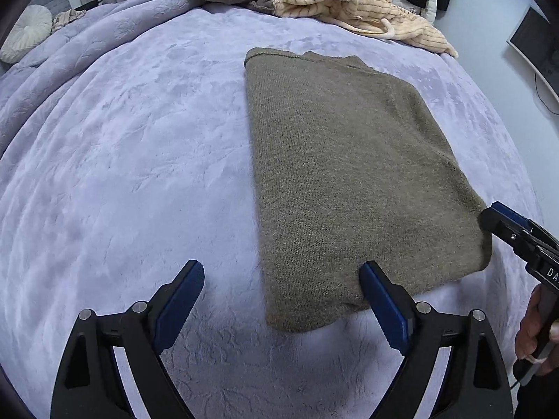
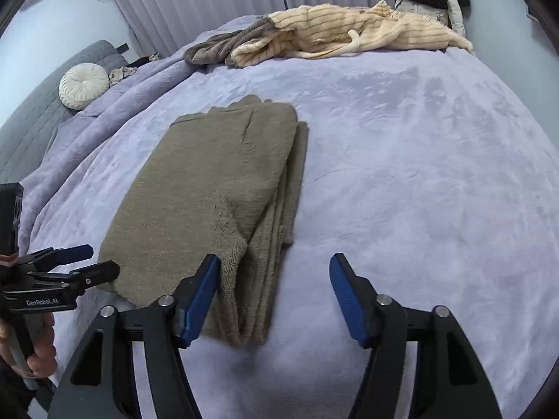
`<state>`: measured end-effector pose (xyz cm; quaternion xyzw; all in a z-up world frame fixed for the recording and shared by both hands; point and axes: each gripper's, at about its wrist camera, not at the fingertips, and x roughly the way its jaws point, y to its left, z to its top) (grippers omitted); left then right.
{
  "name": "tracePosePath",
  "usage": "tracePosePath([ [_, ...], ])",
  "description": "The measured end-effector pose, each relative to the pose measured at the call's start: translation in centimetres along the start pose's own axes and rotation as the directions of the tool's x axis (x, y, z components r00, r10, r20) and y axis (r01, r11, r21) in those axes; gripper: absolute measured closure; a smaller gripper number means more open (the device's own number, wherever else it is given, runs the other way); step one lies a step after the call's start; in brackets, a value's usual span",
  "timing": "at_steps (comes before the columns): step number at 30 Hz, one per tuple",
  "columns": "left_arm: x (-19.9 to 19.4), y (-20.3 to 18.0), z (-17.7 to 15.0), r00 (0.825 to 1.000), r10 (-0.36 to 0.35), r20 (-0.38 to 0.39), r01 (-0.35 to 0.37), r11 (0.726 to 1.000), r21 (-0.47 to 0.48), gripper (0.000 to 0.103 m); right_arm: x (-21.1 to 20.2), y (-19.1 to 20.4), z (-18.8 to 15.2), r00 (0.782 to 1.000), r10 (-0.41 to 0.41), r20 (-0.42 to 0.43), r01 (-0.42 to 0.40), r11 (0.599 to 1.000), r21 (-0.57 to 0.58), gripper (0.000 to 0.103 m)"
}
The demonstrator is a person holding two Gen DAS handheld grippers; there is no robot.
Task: Fold small clothes
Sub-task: 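Move both open tools to the unfolded side of the olive sweater, then close the left tool on the sweater side while the right tool grasps beside it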
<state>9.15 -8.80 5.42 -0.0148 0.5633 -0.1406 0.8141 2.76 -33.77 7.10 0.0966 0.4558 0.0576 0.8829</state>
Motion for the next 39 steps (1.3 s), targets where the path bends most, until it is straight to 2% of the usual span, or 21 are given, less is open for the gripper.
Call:
tracePosePath([
  [2,-0.1,0.3,0.5,1.000,-0.024,-0.006,0.024,1.000,-0.009,0.012,-0.5,-1.3,0.5,1.000,0.028,-0.004,-0.027,0.999,0.036,0.031],
  [4,-0.3,0.6,1.6,0.999,-0.052,0.001,0.052,0.998,-0.027,0.012,-0.5,-2.2,1.2,0.999,0.036,-0.003,-0.035,0.997,0.067,0.024],
  [6,0.1,0.8,3.0,0.996,-0.087,-0.018,0.086,0.995,-0.047,0.012,-0.2,-2.9,1.9,0.999,0.051,0.000,-0.050,0.994,0.100,0.023],
  [10,1.6,0.1,5.3,0.997,-0.065,-0.036,0.065,0.998,0.006,0.012,2.3,-3.3,3.6,0.990,0.140,-0.023,-0.135,0.977,0.163,0.023],
  [13,3.8,-0.7,6.5,0.994,-0.073,-0.078,0.075,0.997,0.025,0.012,5.7,-3.3,4.6,0.977,0.197,-0.077,-0.177,0.961,0.214,0.023],
  [17,6.2,-0.9,7.6,0.982,-0.153,-0.112,0.153,0.988,-0.010,0.012,9.8,-3.1,5.2,0.957,0.247,-0.150,-0.204,0.945,0.255,0.023],
  [19,7.1,-0.8,8.0,0.977,-0.175,-0.124,0.172,0.985,-0.031,0.001,10.8,-2.9,5.4,0.953,0.264,-0.150,-0.221,0.941,0.257,0.023],
  [25,9.0,0.1,8.6,0.950,-0.285,-0.131,0.279,0.958,-0.060,0.001,12.4,-1.5,6.1,0.945,0.289,-0.153,-0.254,0.943,0.214,0.021],
  [27,9.2,0.3,8.8,0.942,-0.306,-0.136,0.301,0.952,-0.059,0.001,12.7,-1.2,6.2,0.941,0.302,-0.152,-0.270,0.942,0.199,0.027],
  [28,9.2,0.2,8.8,0.942,-0.306,-0.136,0.302,0.952,-0.046,0.007,12.9,-1.0,6.3,0.937,0.314,-0.154,-0.282,0.939,0.194,0.032],
  [30,9.0,-0.2,9.0,0.945,-0.302,-0.130,0.302,0.953,-0.016,0.017,13.4,-0.8,6.6,0.928,0.335,-0.162,-0.301,0.932,0.205,0.050],
  [31,8.9,-0.3,9.1,0.944,-0.307,-0.126,0.307,0.952,-0.014,0.028,13.4,-0.7,6.7,0.927,0.337,-0.162,-0.303,0.931,0.204,0.054],
  [32,8.6,-0.3,9.3,0.941,-0.317,-0.120,0.318,0.948,-0.012,0.034,13.4,-0.4,6.9,0.927,0.338,-0.161,-0.305,0.931,0.198,0.060],
  [33,8.2,-0.4,9.4,0.940,-0.324,-0.112,0.325,0.946,-0.008,0.046,13.2,-0.2,7.1,0.929,0.333,-0.160,-0.302,0.934,0.191,0.064],
  [34,7.7,-0.5,9.5,0.941,-0.323,-0.103,0.324,0.946,-0.001,0.052,12.9,0.1,7.2,0.932,0.327,-0.156,-0.297,0.937,0.184,0.066],
  [37,6.3,-1.7,9.3,0.961,-0.267,-0.077,0.272,0.960,0.065,0.058,11.5,0.6,7.6,0.936,0.331,-0.122,-0.307,0.934,0.184,0.069],
  [39,5.5,-2.7,9.1,0.972,-0.226,-0.064,0.232,0.967,0.110,0.058,10.5,1.7,7.9,0.947,0.300,-0.113,-0.283,0.949,0.140,0.070],
])
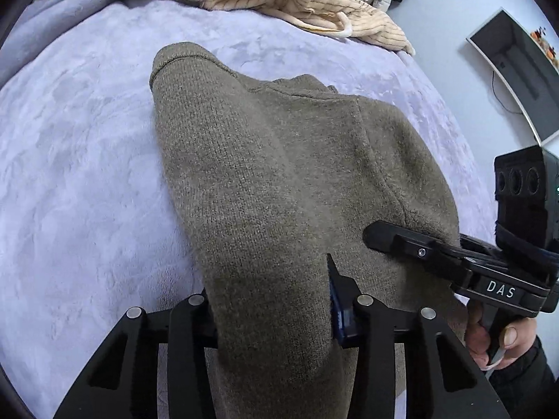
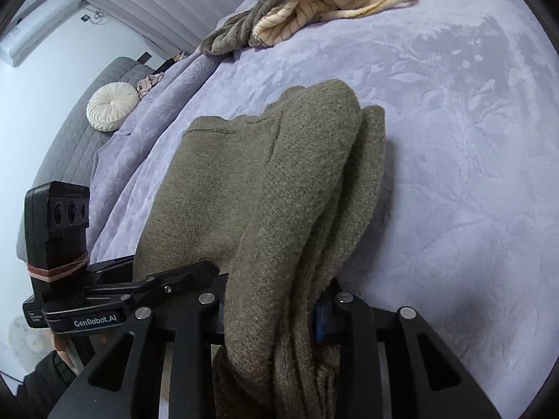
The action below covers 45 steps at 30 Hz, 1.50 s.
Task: Fold small clothes
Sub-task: 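Close the left tool on the sweater side while the right tool grasps beside it, then lift the sweater side with both tools and fold it over the body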
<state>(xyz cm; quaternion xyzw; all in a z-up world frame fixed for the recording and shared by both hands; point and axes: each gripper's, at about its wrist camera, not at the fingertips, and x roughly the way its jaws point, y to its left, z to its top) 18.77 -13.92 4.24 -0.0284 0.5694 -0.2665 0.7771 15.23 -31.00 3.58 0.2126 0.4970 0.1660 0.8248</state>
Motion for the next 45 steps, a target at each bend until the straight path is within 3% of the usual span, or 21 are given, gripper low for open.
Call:
tracePosePath([
  [7,-2.7,-0.1,-1.2,1.000,-0.002,0.008,0.003,0.999,-0.039,0.059,-2.4,2.8,-0.8,0.999,-0.041,0.027,0.042,0.998,-0.047,0.071],
  [19,-6.9,-1.4,-7.5,1.000,0.016,0.012,-0.015,1.000,-0.023,0.059,-5.5,6.8,-6.5,0.996,-0.082,0.037,0.085,0.993,-0.081,0.071],
  [30,-10.3,-2.9,-13.6,0.996,0.073,0.042,-0.074,0.997,0.009,0.059,-7.3,9.7,-12.0,0.997,-0.070,0.036,0.073,0.993,-0.090,0.071],
  [45,-12.1,-1.6,-20.9,0.994,0.101,0.049,-0.100,0.995,-0.022,0.059,-6.7,12.7,-18.3,0.998,-0.055,-0.021,0.052,0.989,-0.135,0.071],
])
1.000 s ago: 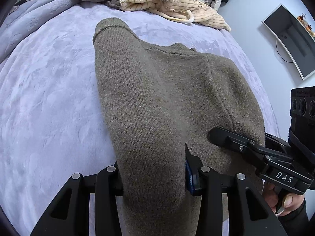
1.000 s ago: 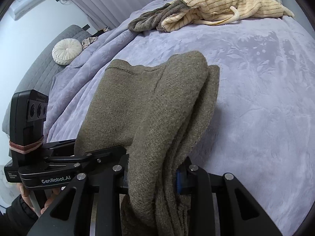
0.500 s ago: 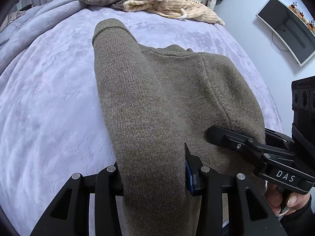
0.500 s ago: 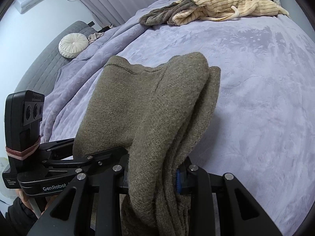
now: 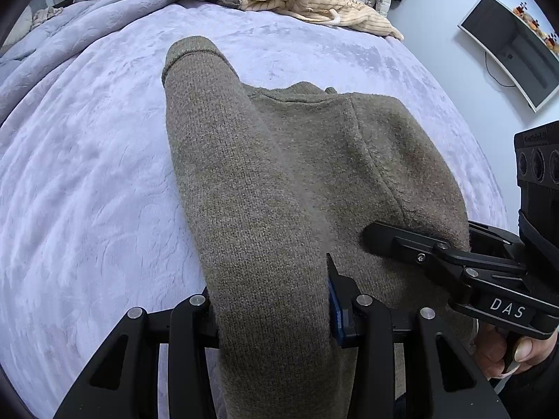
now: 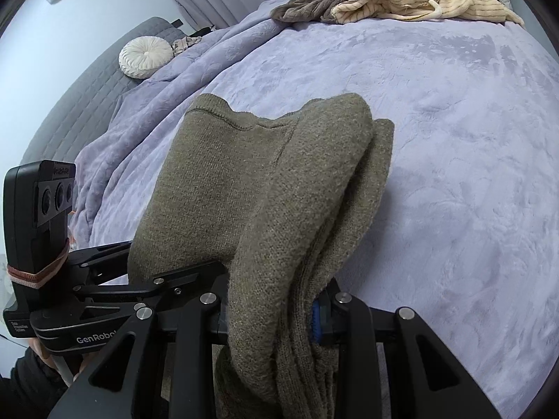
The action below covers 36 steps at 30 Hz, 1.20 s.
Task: Fold small clothes
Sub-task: 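Lift the sweater side with both tools and fold it over the body, then lower the folded side and open both tools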
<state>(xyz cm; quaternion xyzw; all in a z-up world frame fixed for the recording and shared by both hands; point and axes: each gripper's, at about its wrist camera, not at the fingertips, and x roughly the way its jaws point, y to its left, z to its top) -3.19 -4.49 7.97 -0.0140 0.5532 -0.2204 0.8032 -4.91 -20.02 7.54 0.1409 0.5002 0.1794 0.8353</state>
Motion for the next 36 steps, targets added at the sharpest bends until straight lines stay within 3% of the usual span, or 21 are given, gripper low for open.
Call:
tracePosePath([
  [18,-1.0,0.2,-1.5,1.000,-0.003,0.022,0.003,1.000,0.010,0.059,-0.7,1.7,-1.1,1.000,-0.007,0.010,0.007,0.999,-0.037,0.071],
  [30,1.1,1.6,-2.3,0.999,-0.033,-0.002,0.033,0.999,-0.024,0.058,1.6,-0.8,-1.8,0.999,0.031,-0.024,-0.031,0.999,0.014,0.071],
  [32,1.4,2.0,-2.4,0.999,-0.046,0.000,0.046,0.998,-0.030,0.055,1.9,-1.6,-2.0,0.998,0.049,-0.030,-0.048,0.998,0.036,0.071],
  [36,1.8,2.6,-3.0,1.000,-0.025,0.010,0.025,0.999,-0.043,0.036,2.9,-4.0,-2.5,0.993,0.110,-0.043,-0.105,0.988,0.109,0.069],
])
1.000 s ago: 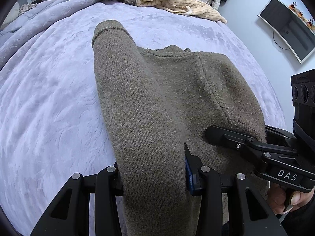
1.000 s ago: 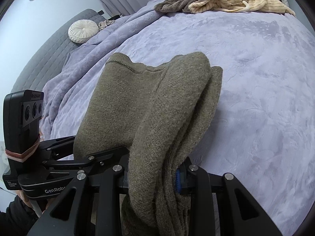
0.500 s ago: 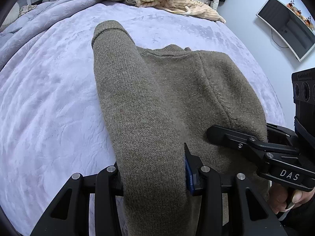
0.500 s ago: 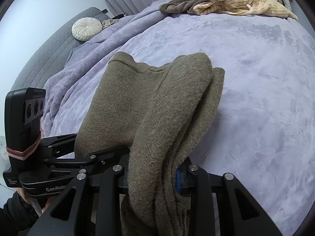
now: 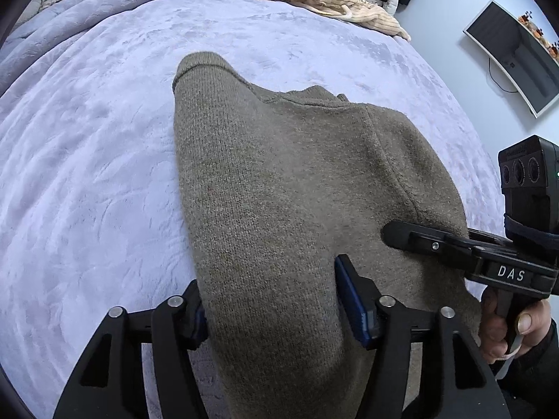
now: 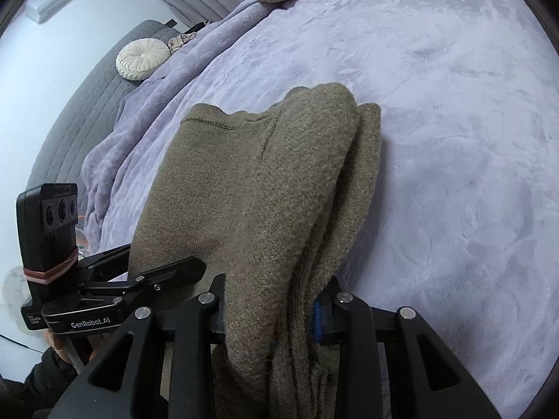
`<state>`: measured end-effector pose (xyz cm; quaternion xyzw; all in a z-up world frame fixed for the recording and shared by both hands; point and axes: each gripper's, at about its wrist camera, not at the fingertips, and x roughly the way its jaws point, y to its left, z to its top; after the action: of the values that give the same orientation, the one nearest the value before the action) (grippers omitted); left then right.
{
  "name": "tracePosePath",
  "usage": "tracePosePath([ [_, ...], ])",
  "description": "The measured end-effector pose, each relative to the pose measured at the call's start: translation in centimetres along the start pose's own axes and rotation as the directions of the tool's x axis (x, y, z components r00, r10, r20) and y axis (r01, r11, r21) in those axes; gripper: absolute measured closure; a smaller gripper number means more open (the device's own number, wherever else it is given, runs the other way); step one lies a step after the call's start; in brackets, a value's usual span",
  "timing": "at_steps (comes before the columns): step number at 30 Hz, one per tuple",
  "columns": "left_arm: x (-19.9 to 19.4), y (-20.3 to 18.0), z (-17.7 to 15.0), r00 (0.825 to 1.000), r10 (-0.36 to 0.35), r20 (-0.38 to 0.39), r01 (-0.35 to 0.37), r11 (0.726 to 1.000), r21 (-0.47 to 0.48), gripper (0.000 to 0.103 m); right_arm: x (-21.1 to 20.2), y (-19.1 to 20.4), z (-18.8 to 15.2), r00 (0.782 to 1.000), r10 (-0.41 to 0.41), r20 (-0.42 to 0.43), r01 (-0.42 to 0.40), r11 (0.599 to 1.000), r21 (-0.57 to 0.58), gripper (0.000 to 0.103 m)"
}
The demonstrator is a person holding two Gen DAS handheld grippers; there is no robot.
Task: Fold small clothes
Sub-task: 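Lower the folded side and open both tools, then press the folded sweater flat with the right tool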
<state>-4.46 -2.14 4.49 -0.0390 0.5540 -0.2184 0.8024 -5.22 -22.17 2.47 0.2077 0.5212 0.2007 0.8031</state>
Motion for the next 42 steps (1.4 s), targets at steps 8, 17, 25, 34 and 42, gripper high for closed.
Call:
tracePosePath([
  [8,-0.1,1.4,-0.6,1.000,0.030,-0.005,-0.030,0.999,-0.038,0.005,0.8,-3.1,-0.6,0.996,0.093,-0.012,-0.091,0.988,0.125,0.047],
  [17,-4.7,0.8,-0.1,0.927,0.342,0.152,-0.344,0.939,-0.009,0.005,-6.1,4.7,-2.5,0.991,0.021,0.132,0.009,0.975,-0.224,0.043],
  [25,-1.4,2.8,1.1,0.935,0.346,0.081,-0.346,0.938,-0.023,0.005,-3.0,3.6,-4.1,0.999,0.029,0.021,-0.022,0.959,-0.282,0.044],
  [34,-3.7,0.1,1.0,0.964,0.252,0.082,-0.252,0.968,-0.008,0.005,-5.2,2.0,-0.4,0.981,0.180,0.072,-0.158,0.957,-0.242,0.031],
  [42,-1.3,-2.5,-1.1,0.962,0.273,-0.008,-0.272,0.960,0.072,0.005,1.4,-1.0,5.5,0.983,0.174,-0.059,-0.179,0.977,-0.112,0.031],
])
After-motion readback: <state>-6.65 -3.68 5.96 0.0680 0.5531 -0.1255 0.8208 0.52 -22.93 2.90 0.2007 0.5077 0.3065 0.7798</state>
